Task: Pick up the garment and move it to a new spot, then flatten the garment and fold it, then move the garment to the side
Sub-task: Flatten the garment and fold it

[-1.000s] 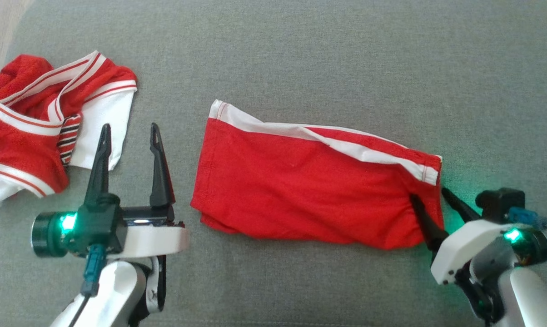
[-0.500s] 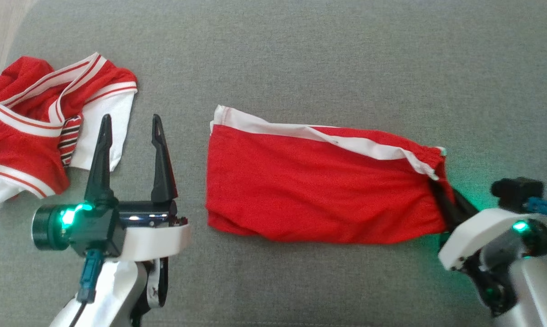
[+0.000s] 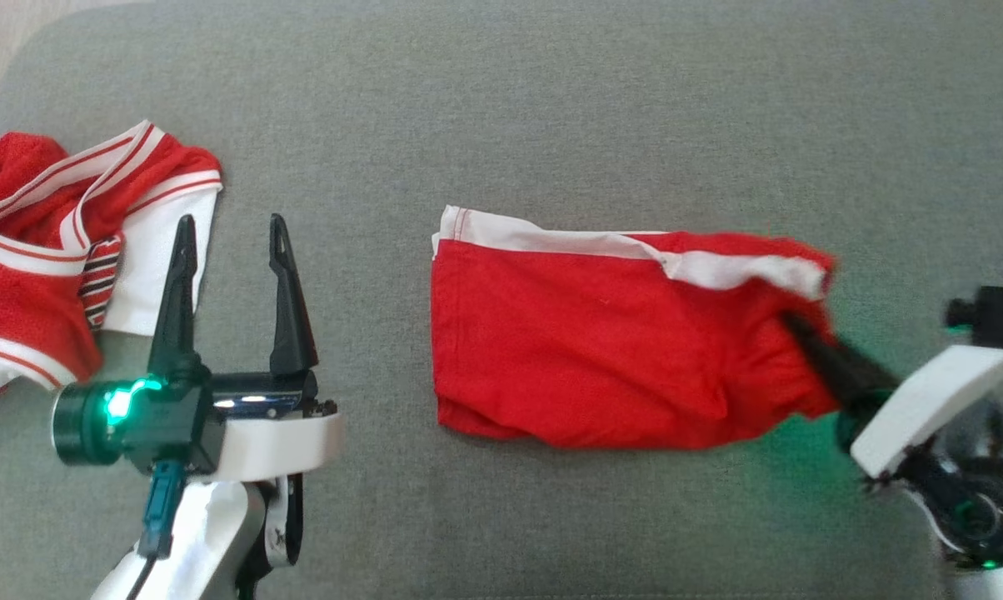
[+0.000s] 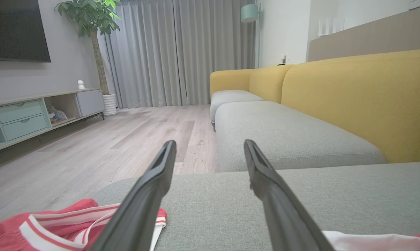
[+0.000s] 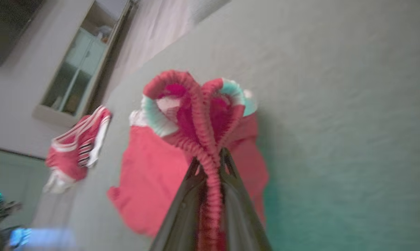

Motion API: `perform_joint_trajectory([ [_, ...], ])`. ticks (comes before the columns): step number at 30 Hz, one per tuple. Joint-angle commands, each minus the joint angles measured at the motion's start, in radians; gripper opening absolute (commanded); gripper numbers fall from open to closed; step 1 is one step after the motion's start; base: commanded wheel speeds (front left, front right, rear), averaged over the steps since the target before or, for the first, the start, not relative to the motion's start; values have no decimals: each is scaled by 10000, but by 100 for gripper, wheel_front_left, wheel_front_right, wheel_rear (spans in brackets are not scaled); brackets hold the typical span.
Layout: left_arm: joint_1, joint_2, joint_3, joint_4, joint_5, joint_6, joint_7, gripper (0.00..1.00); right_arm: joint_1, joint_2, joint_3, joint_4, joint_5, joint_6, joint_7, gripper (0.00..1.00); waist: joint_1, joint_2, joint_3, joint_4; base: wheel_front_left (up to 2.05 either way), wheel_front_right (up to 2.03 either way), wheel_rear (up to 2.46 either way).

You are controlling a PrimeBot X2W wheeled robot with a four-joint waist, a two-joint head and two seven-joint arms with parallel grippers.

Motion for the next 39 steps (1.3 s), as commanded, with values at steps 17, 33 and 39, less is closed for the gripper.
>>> perform_joint_trajectory([
  [17,-879,-398,17,276,104,-374,-42,100,-2272,1814,1864,1769,4510,-7,654,0,0,0,428,726,0,0,0],
  [33,-769,-820,173,690,139,-644,-91,100,-3388,1507,6045,2957,2724,-7,-3245,100,0,0,443,1041,0,0,0],
  [39,-712,-883,285,686,214,-694,-94,100,-3874,434,7533,2527,504,-7,-5276,100,0,0,437,942,0,0,0],
])
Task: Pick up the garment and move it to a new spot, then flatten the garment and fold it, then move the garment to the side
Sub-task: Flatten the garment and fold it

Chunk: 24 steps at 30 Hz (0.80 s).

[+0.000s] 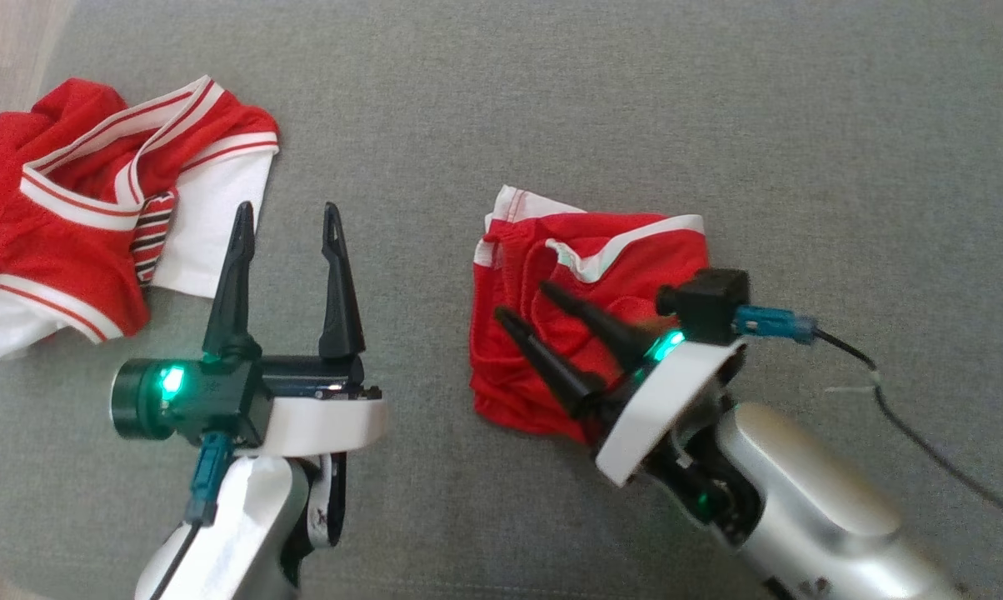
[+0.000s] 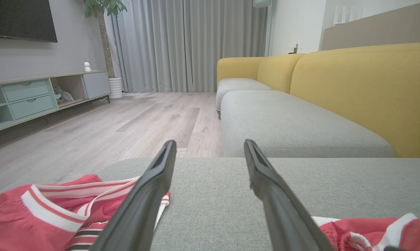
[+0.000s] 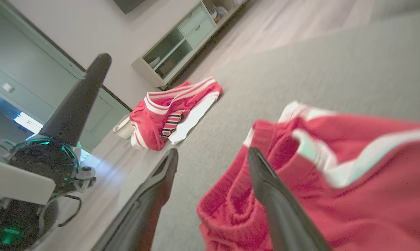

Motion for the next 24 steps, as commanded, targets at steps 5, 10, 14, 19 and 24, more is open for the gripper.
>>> perform_joint_trajectory([
  [5,-63,163,587,-246,167,-22,-93,100,-339,-711,-229,-512,-1739,-7,-1861,100,-1,0,-84,-218,0,0,0],
  [10,234,289,770,-269,163,47,-94,100,327,-1141,-2237,-754,-3148,-7,-2582,100,-1,0,-290,-544,0,0,0],
  [14,456,436,923,-274,115,119,-94,100,1220,-1180,-4223,-1309,-4037,-7,-2498,100,-1,0,-412,-784,0,0,0],
  [19,646,650,961,-334,138,212,29,100,2516,-955,-6314,-2424,-4959,-7,-1943,100,-1,0,-476,-999,0,0,0],
  [24,732,823,925,-342,163,273,266,100,3614,-430,-7458,-3562,-5417,-7,-1354,100,-1,0,-468,-1165,0,0,0],
])
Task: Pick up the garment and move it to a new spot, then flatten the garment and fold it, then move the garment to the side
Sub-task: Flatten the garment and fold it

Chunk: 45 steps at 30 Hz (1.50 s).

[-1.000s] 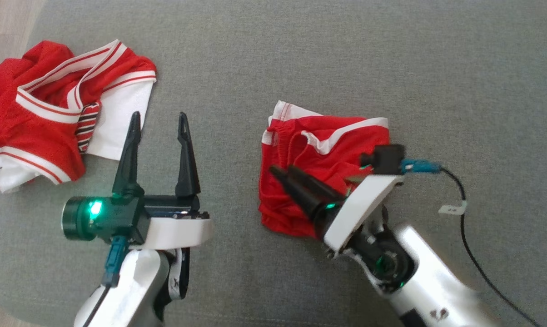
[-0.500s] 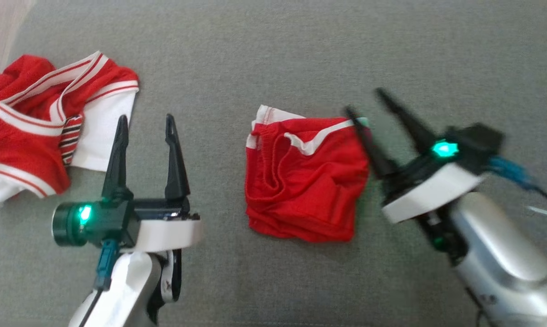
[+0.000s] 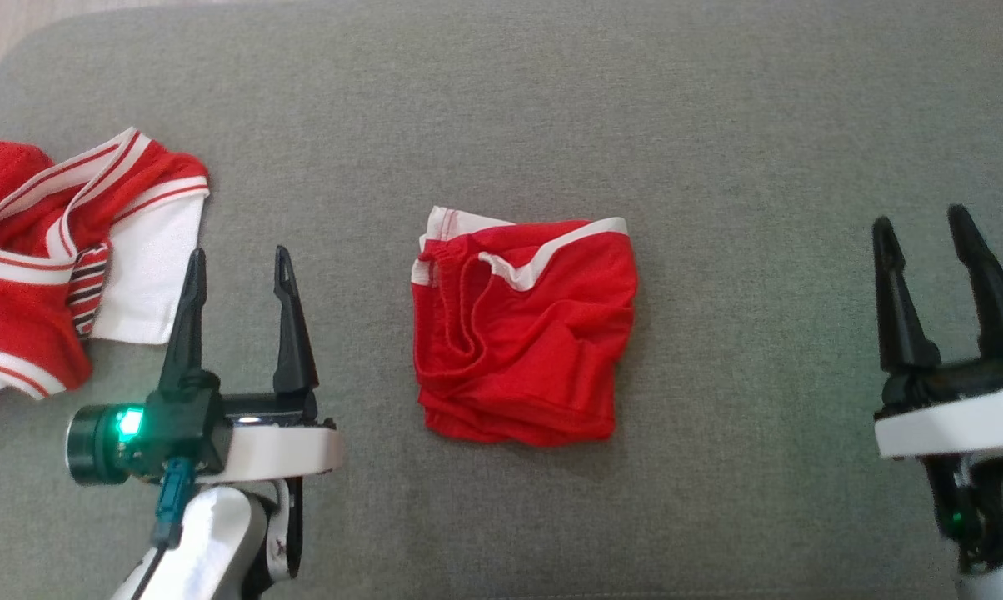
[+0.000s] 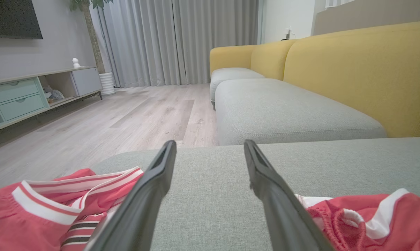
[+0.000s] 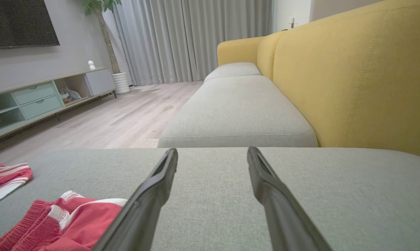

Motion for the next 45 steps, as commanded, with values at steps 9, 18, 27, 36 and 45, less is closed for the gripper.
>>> perform_joint_trajectory([
  [9,-176,352,337,-232,46,147,183,100,477,533,-229,-1368,-317,-7,627,100,1,0,111,-142,0,0,0],
  [18,-184,369,304,-229,38,191,189,100,500,579,-234,-1436,-312,-7,778,100,1,0,133,-161,0,0,0],
  [27,-274,379,263,-242,53,200,181,100,182,396,701,-1047,-110,-7,1255,0,1,0,209,-177,0,0,0],
  [36,-615,215,69,-103,81,65,166,100,-2162,378,5043,993,737,-7,2248,0,1,0,359,116,0,0,0],
  [45,-799,-63,-147,214,46,-140,23,100,-3958,437,7258,3687,1540,-7,3382,0,1,0,385,657,0,0,0],
])
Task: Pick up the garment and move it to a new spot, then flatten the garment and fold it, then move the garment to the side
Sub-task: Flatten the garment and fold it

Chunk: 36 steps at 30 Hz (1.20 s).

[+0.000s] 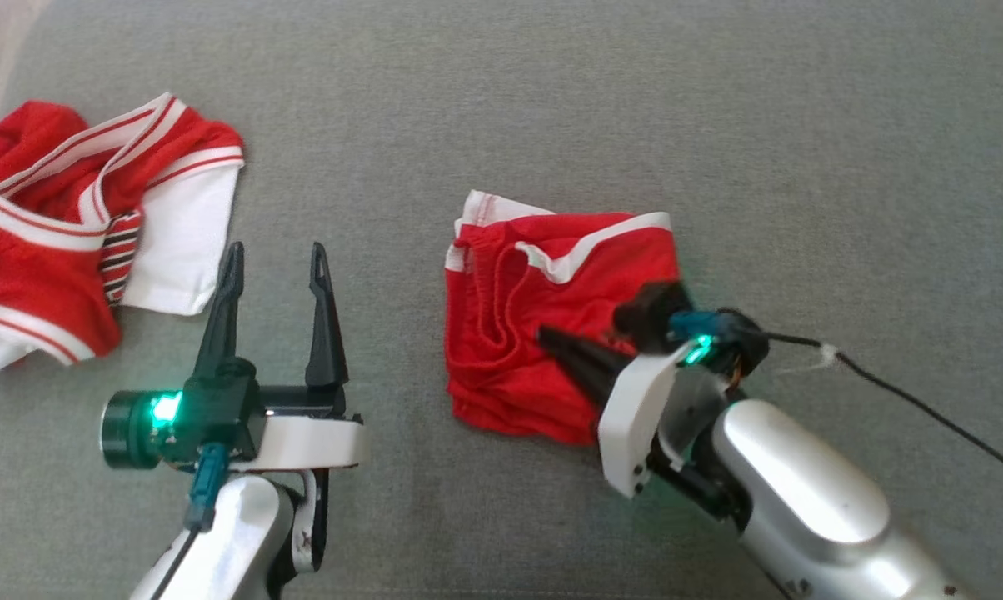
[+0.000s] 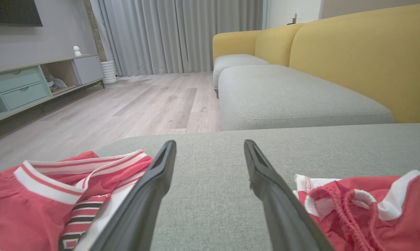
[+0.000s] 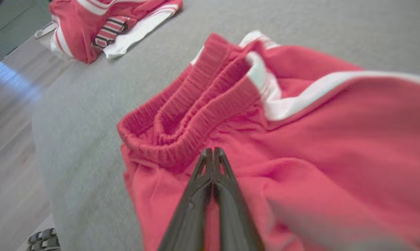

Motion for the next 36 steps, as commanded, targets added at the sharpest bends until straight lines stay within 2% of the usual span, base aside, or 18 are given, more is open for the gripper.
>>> perform_joint_trajectory([
  [1,-340,135,354,-193,38,-31,-117,100,-127,64,315,-108,164,-7,106,0,-1,0,-18,91,0,0,0],
  [9,-337,11,335,-19,-19,-108,-235,100,-539,125,1272,998,671,-7,345,0,-1,0,-52,277,0,0,0],
  [21,-460,-165,308,126,-44,-212,-341,100,-1454,816,1828,1835,1001,-7,-291,0,-1,0,33,451,0,0,0],
  [36,-513,-297,329,224,-33,-265,-416,100,-2338,1230,2345,2521,959,-7,-1574,0,-1,0,187,495,0,0,0],
])
